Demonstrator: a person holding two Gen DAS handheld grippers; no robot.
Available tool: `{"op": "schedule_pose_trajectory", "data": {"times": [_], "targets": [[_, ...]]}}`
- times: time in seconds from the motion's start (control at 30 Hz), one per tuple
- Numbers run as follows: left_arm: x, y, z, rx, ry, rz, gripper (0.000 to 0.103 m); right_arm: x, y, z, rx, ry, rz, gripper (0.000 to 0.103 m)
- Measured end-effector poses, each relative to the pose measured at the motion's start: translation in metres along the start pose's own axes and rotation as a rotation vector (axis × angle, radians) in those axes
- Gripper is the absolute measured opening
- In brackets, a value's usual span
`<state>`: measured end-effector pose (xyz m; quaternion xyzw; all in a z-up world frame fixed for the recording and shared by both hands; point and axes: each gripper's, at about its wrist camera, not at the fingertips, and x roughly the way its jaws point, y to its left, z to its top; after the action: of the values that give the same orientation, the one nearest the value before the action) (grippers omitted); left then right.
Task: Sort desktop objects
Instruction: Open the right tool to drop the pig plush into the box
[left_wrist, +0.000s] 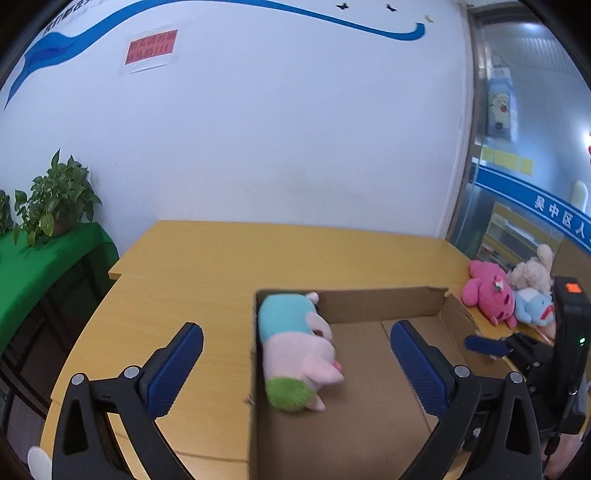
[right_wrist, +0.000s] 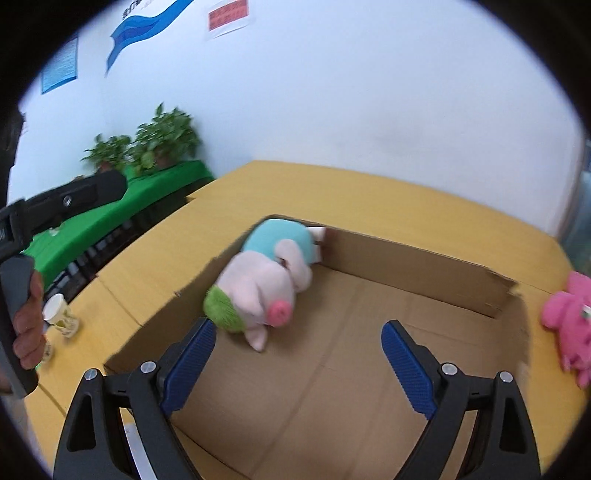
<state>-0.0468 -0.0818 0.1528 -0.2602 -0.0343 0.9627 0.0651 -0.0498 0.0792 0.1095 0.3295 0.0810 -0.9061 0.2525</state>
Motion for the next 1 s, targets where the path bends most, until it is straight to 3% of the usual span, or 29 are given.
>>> {"op": "schedule_pose_trajectory", "data": {"times": [0.17, 0.37, 0.63, 1.0], "targets": [[-0.023, -0.040, -0.028, 0.037, -0.003, 0.011, 0.103, -0.058, -0.034, -0.035, 0.056, -0.067, -0.091, 0.097], [-0.045, -0.077, -0.045, 0.050, 0.001, -0.025, 0.103, -0.095, -0.056, -0.059, 0.073, -0.098, -0.138, 0.097], [-0.061, -0.100, -0.061, 0.034, -0.025, -0.021, 0.103, -0.104, -0.060, -0.067, 0.063, -0.107, -0.152, 0.097], [-0.040, -0.100, -0.082, -0.009, 0.059, -0.044, 0.103, -0.092, -0.061, -0.085, 0.054, -0.079, -0.121, 0.097]]}}
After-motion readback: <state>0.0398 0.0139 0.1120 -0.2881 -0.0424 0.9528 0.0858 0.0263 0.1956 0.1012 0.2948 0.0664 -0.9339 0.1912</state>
